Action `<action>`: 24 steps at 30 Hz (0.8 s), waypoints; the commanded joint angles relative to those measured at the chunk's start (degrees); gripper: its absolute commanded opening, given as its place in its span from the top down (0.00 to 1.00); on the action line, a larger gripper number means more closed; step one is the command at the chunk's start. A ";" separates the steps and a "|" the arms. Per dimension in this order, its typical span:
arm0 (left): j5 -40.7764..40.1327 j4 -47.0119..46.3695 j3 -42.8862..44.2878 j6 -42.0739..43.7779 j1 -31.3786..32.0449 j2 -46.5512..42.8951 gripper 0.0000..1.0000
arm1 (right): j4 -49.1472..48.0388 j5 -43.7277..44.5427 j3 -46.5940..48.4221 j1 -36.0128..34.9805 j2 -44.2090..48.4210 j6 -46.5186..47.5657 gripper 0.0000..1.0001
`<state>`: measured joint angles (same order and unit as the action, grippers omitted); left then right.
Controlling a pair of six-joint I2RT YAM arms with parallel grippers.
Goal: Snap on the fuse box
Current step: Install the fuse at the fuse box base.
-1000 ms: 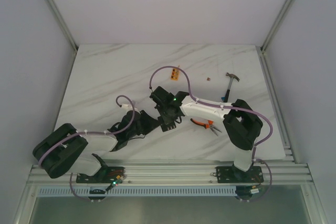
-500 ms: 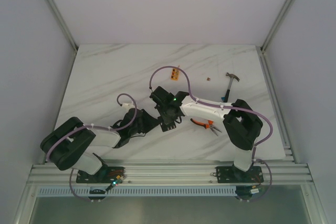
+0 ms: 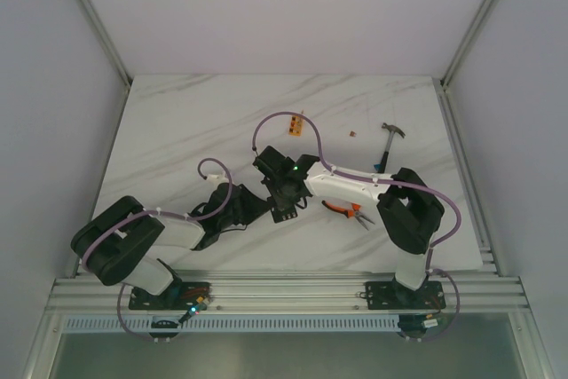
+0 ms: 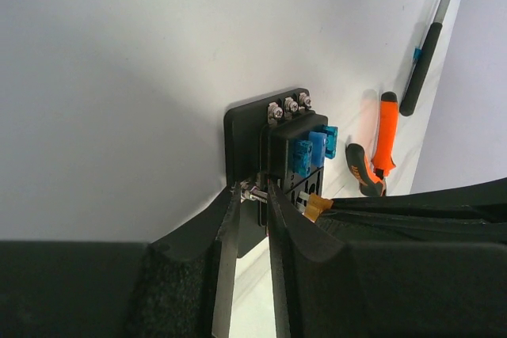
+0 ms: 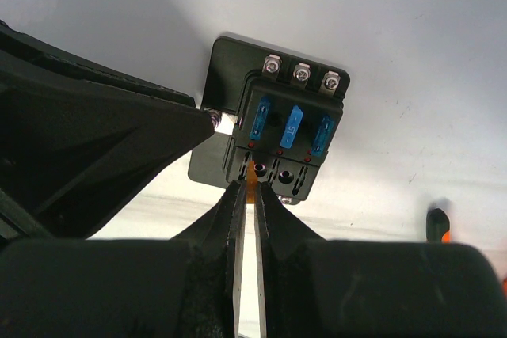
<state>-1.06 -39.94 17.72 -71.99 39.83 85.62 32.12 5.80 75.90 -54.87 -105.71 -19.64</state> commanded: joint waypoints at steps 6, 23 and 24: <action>0.97 -1.10 -0.78 -1.52 0.54 0.31 0.72 | 1.24 -1.50 1.54 -0.56 0.09 -0.05 1.00; 0.13 -1.19 -0.83 -2.41 1.32 0.37 0.73 | 1.33 -0.82 1.51 -0.72 2.36 -0.20 1.00; 0.05 -1.14 -0.84 -2.45 1.36 0.46 0.73 | 1.38 -0.87 1.50 -0.76 2.17 -0.22 1.00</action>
<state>-0.71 -40.03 17.61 -73.32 40.91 85.62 32.34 5.17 75.90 -55.13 -105.43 -19.68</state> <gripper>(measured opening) 0.273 0.131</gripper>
